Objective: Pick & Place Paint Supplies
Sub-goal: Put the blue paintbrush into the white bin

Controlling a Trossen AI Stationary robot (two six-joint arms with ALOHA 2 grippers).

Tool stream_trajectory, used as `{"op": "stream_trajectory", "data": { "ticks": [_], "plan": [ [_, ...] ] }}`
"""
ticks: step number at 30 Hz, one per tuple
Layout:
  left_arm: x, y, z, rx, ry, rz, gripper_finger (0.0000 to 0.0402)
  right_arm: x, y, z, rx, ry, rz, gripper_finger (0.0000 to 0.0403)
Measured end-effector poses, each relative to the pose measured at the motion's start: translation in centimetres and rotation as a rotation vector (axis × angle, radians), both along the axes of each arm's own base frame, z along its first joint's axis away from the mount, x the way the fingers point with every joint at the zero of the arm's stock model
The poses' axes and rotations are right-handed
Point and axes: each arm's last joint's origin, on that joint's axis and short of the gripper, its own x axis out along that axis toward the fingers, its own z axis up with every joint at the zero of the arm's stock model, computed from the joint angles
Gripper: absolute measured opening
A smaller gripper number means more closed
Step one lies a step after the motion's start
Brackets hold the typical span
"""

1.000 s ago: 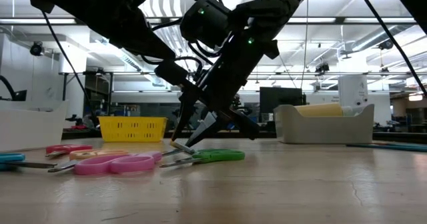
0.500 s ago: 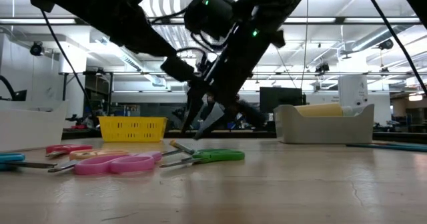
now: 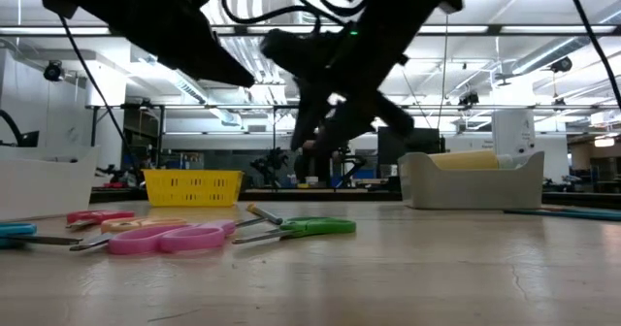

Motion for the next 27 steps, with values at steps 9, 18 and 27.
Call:
{"op": "stream_trajectory", "data": {
  "ticks": [9, 18, 27],
  "plan": [
    [0.0, 0.0, 0.0, -0.001, 0.007, -0.004, 0.0097, -4.8, 2.7, 2.4, -0.181, -0.046, 0.033, 0.012],
    [-0.1, 0.0, -0.2, 0.002, 0.022, -0.003, 0.0096, -10.3, 5.4, 3.6, -0.357, -0.158, 0.164, 0.012],
    [-0.2, 0.0, -0.3, 0.007, 0.045, -0.003, 0.0096, -14.5, 5.9, 4.7, -0.417, -0.317, 0.282, 0.012]
  ]
}}
